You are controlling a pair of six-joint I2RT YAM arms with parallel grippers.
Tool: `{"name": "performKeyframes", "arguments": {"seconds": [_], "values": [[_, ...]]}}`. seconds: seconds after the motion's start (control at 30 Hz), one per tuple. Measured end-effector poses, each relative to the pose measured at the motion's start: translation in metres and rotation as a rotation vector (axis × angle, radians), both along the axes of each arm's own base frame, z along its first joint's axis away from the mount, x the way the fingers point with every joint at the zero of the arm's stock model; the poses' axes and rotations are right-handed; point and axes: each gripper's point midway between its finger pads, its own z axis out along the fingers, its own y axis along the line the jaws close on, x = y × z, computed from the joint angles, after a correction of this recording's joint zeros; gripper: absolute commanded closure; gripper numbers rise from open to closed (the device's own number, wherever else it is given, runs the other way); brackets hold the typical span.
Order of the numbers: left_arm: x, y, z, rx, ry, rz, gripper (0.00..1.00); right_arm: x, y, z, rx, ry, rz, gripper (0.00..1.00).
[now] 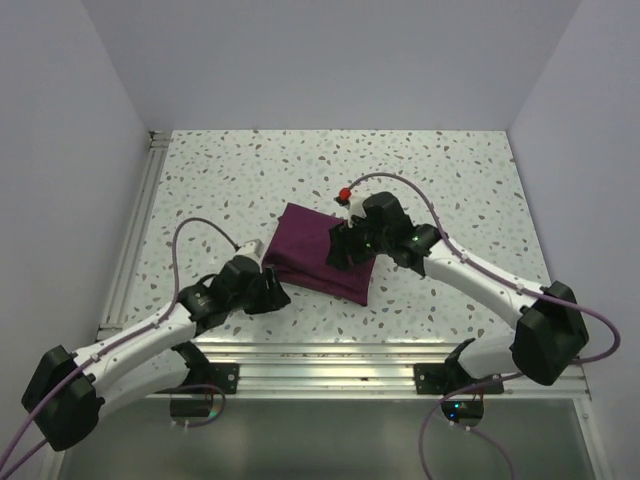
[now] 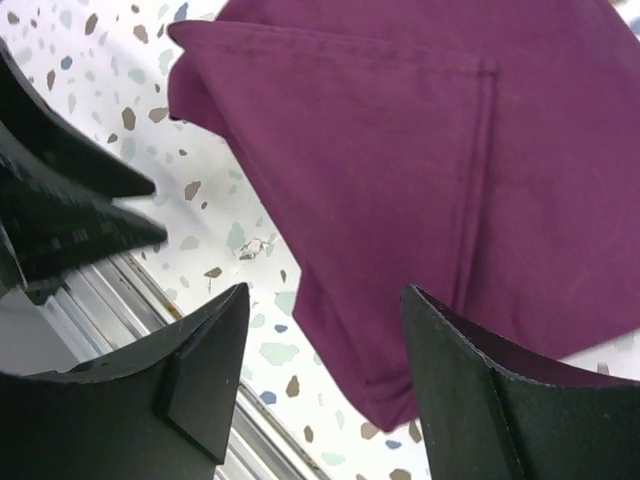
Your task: Prepare the surgical pack
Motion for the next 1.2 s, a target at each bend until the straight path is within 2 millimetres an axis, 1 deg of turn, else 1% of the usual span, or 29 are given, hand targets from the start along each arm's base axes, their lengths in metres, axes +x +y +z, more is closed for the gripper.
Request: {"name": "performKeyframes", "arguments": {"seconds": [0.03,0.1,0.13,0.17,0.2,0.23,0.3,0.33,0.4,0.47,0.5,0.63,0.73,0.87,1.0,1.03,1.13,1.2], "values": [[-0.008,-0.006,-0.004,-0.021,0.009,-0.009,0.49,0.001,0.005,-0.001,-0.012,-0.005,0.021,0.33],[-0.021,-0.016,-0.011,-0.061,0.019,-0.015,0.54,0.002,0.012,-0.001,-0.033,-0.017,0.057,0.31],[-0.025,-0.020,-0.014,-0.083,0.022,-0.009,0.60,0.004,0.016,0.000,-0.041,-0.027,0.076,0.28],[-0.028,-0.023,-0.016,-0.104,0.027,0.003,0.64,0.005,0.019,0.001,-0.047,-0.038,0.091,0.27],[-0.029,-0.026,-0.019,-0.125,0.022,0.016,0.67,0.006,0.022,0.002,-0.056,-0.047,0.108,0.27],[-0.030,-0.028,-0.023,-0.145,0.023,0.032,0.78,0.007,0.025,0.003,-0.065,-0.054,0.122,0.27],[-0.028,-0.030,-0.029,-0.193,0.015,0.069,0.86,0.010,0.031,0.002,-0.081,-0.062,0.147,0.27],[-0.028,-0.029,-0.036,-0.215,0.012,0.095,0.93,0.012,0.034,0.002,-0.089,-0.066,0.157,0.27],[-0.025,-0.026,-0.043,-0.239,0.008,0.139,1.00,0.013,0.039,-0.004,-0.106,-0.066,0.177,0.28],[-0.021,-0.026,-0.048,-0.253,0.003,0.171,1.00,0.013,0.042,-0.012,-0.129,-0.056,0.199,0.29],[-0.018,-0.028,-0.047,-0.267,-0.001,0.183,1.00,0.012,0.043,-0.016,-0.142,-0.053,0.210,0.29],[-0.007,-0.041,-0.036,-0.360,-0.021,0.214,1.00,0.010,0.050,-0.030,-0.188,-0.040,0.257,0.29],[-0.004,-0.046,-0.034,-0.421,-0.025,0.233,1.00,0.007,0.054,-0.039,-0.216,-0.035,0.291,0.30],[-0.002,-0.049,-0.036,-0.466,-0.012,0.259,1.00,0.005,0.060,-0.047,-0.251,-0.040,0.323,0.32],[0.001,-0.052,-0.037,-0.497,-0.008,0.276,1.00,0.008,0.066,-0.054,-0.288,-0.057,0.332,0.40],[0.002,-0.053,-0.037,-0.501,-0.010,0.278,1.00,0.009,0.068,-0.054,-0.294,-0.063,0.334,0.45],[0.005,-0.055,-0.041,-0.499,-0.007,0.284,1.00,0.014,0.072,-0.057,-0.317,-0.078,0.332,0.51],[0.008,-0.059,-0.045,-0.490,0.001,0.289,1.00,0.017,0.072,-0.059,-0.331,-0.084,0.325,0.59]]}}
